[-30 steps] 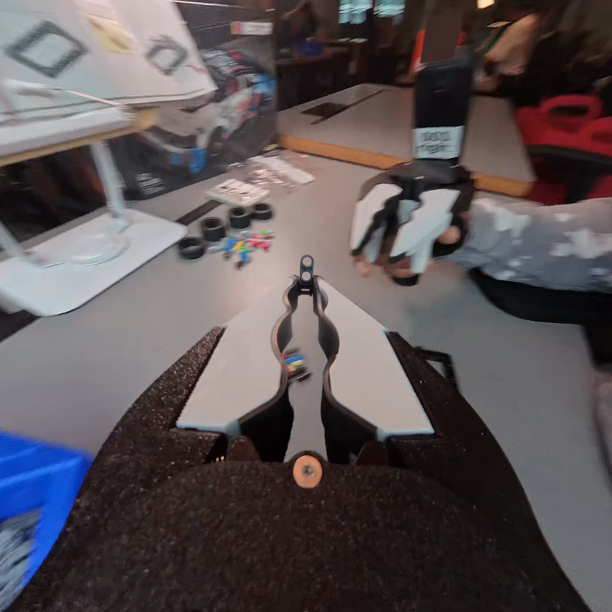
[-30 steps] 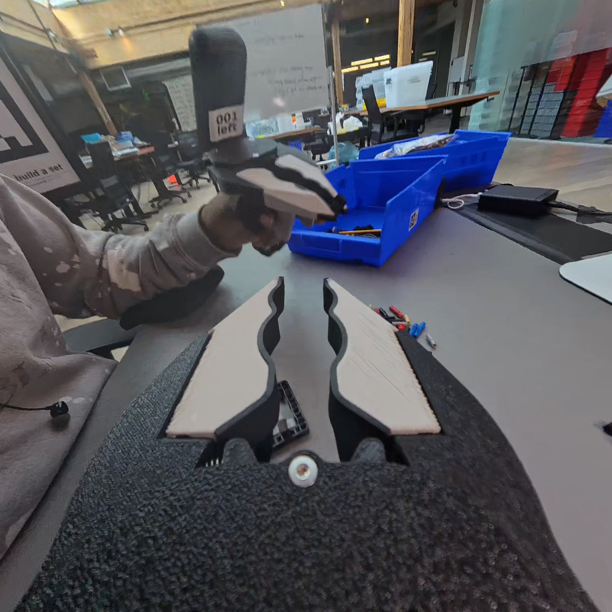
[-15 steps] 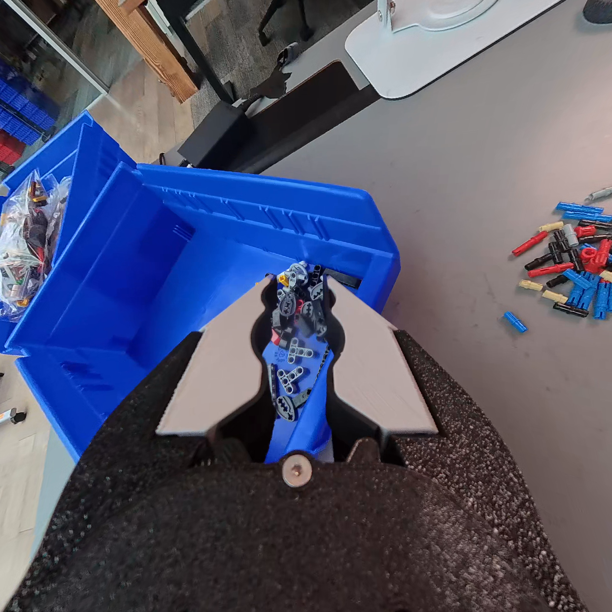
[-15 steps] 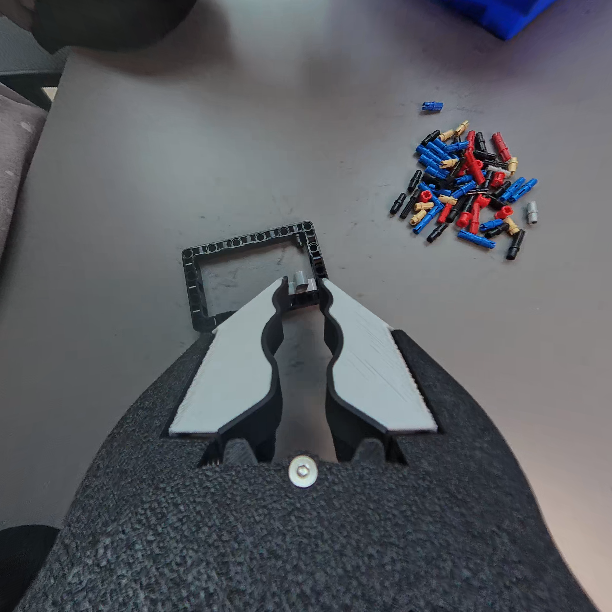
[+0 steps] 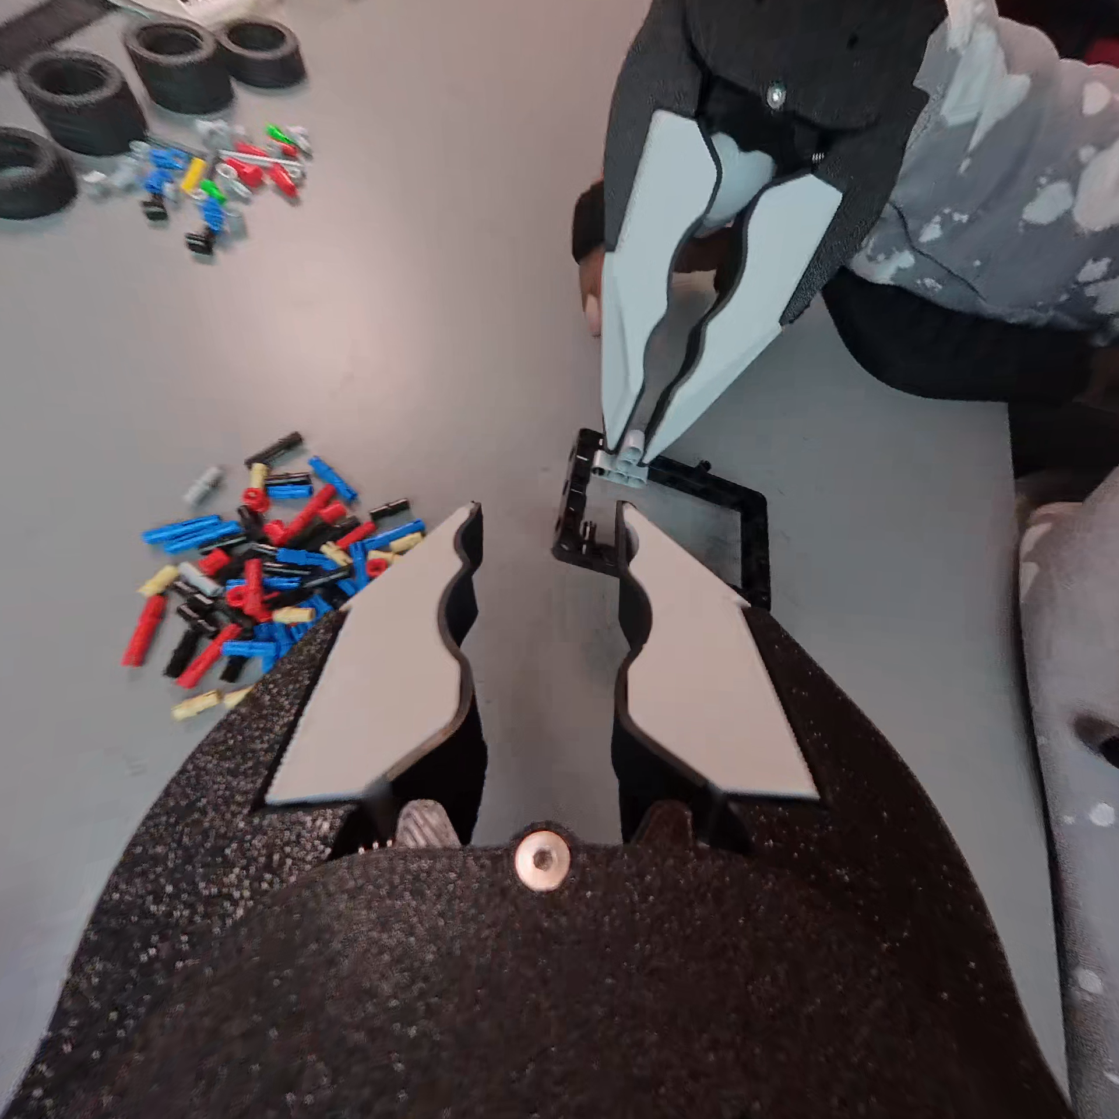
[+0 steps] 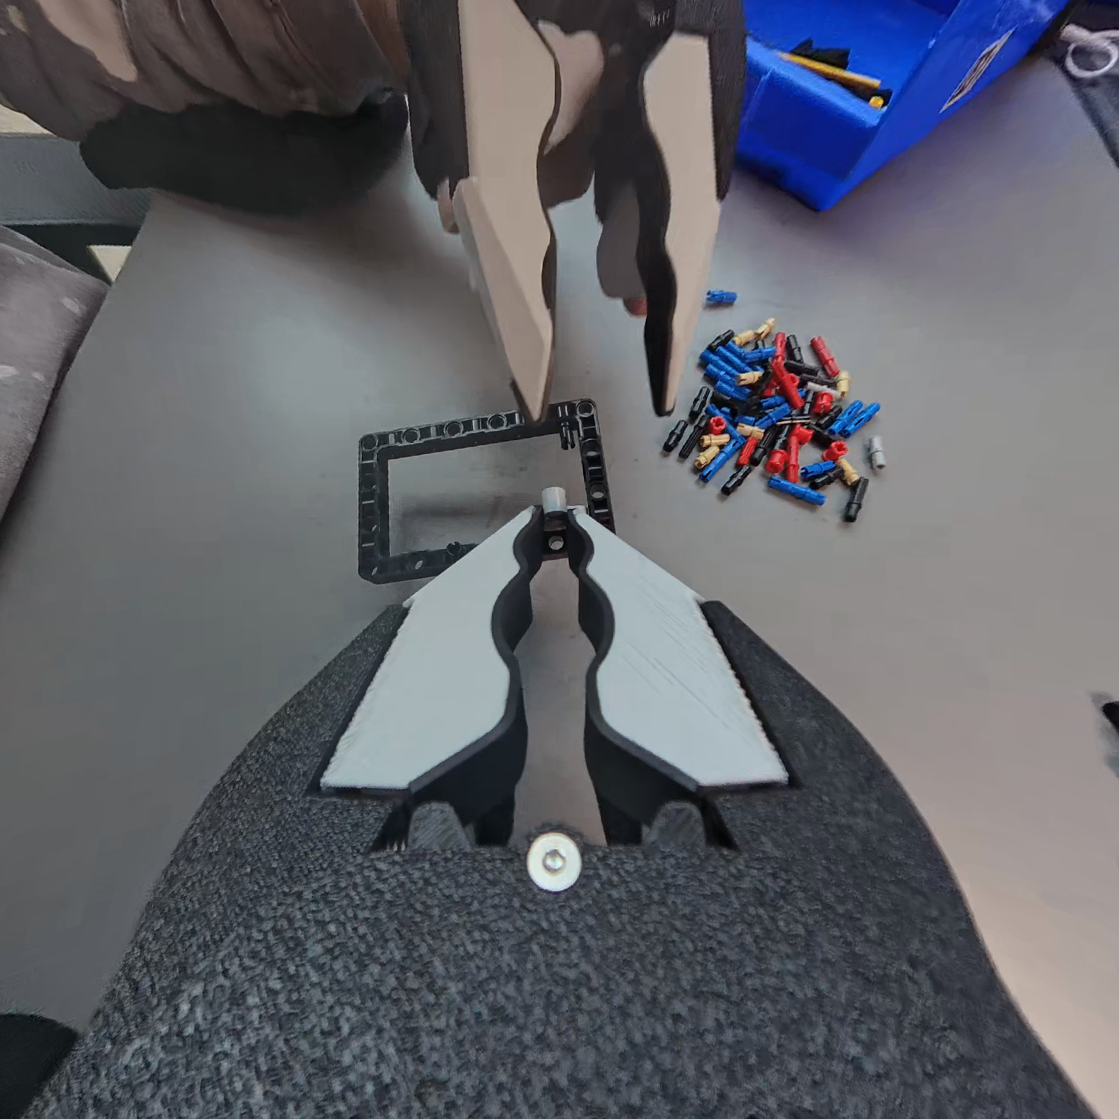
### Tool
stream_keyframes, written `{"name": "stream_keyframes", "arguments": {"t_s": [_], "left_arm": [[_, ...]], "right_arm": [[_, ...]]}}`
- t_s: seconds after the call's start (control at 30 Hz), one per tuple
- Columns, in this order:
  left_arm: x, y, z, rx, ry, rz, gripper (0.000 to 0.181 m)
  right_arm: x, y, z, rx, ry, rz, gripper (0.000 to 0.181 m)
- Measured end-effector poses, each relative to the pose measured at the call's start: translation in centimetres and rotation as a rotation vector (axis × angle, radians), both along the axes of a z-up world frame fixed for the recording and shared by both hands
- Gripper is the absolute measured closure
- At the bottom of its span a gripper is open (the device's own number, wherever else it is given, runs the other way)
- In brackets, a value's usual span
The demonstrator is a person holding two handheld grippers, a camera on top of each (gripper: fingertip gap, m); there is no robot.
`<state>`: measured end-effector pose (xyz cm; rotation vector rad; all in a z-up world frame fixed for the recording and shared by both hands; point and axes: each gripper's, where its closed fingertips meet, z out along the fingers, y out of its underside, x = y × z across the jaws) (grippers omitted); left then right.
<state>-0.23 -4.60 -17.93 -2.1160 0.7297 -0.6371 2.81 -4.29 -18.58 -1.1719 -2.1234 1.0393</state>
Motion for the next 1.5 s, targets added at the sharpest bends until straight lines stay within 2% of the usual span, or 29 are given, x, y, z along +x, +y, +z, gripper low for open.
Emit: {"name": "stream_keyframes", "arguments": {"t_s": [0.03, 0.2, 0.27, 0.37, 0.47, 0.53, 0.63, 0.7, 0.8, 0.87, 0.9, 0.93, 0.97, 1.07, 1.13, 1.23, 1.37, 1.5], "left_arm": [[0.6, -0.2, -0.1, -0.022, -0.038, -0.019, 0.138], [1.7, -0.4, 0.4, -0.092, -0.199, -0.038, 0.152], [1.7, -0.2, 1.9, -0.054, -0.281, -0.042, 0.158], [1.1, -0.1, 5.5, 0.047, -0.458, -0.052, 0.174], [0.9, -0.9, 7.7, 0.158, -0.527, -0.106, 0.175], [1.4, -1.8, 9.0, 0.208, -0.577, -0.174, 0.174], [2.5, -2.9, 9.6, 0.254, -0.578, -0.253, 0.174], [2.6, -3.3, 10.0, 0.267, -0.604, -0.269, 0.174], [2.3, -3.1, 10.2, 0.287, -0.592, -0.255, 0.174], [2.1, -2.9, 10.1, 0.297, -0.581, -0.235, 0.174], [2.0, -2.6, 10.0, 0.302, -0.568, -0.217, 0.174], [1.9, -2.4, 9.9, 0.306, -0.558, -0.208, 0.174], [1.8, -2.4, 9.9, 0.309, -0.559, -0.207, 0.174], [1.5, -2.2, 10.1, 0.315, -0.563, -0.181, 0.174], [1.4, -2.1, 10.4, 0.305, -0.599, -0.171, 0.174], [1.7, -2.0, 10.5, 0.276, -0.649, -0.169, 0.156], [2.6, -2.2, 11.1, 0.296, -0.672, -0.188, 0.156], [2.5, -1.5, 10.8, 0.313, -0.616, -0.14, 0.161]], "right_arm": [[-0.1, 0.0, 0.5, 0.008, 0.028, 0.0, 0.174], [-0.5, -0.2, 3.3, 0.018, 0.192, 0.015, 0.174], [-0.6, -0.3, 5.0, -0.022, 0.273, 0.01, 0.174], [-0.5, -0.2, 8.7, -0.234, 0.381, -0.01, 0.162], [0.0, 1.0, 10.8, -0.437, 0.423, -0.031, 0.153], [0.1, 0.9, 10.4, -0.507, 0.399, -0.014, 0.152], [0.8, -1.8, 10.0, -0.664, 0.3, 0.129, 0.156], [1.4, -2.9, 10.6, -0.741, 0.293, 0.203, 0.177], [1.2, -2.8, 10.6, -0.72, 0.297, 0.175, 0.177], [0.9, -2.5, 10.5, -0.717, 0.294, 0.152, 0.161], [0.9, -2.7, 10.3, -0.699, 0.284, 0.151, 0.16], [0.7, -2.7, 10.0, -0.664, 0.284, 0.142, 0.16], [0.3, -2.6, 9.8, -0.618, 0.296, 0.116, 0.17], [-0.3, -2.1, 9.8, -0.542, 0.343, 0.077, 0.172], [-0.4, -1.9, 10.2, -0.543, 0.37, 0.069, 0.173], [-0.6, -2.0, 10.5, -0.554, 0.396, 0.061, 0.173], [-1.3, -2.2, 10.5, -0.578, 0.404, 0.043, 0.173], [-1.7, -2.0, 10.6, -0.601, 0.418, 0.019, 0.173]]}}
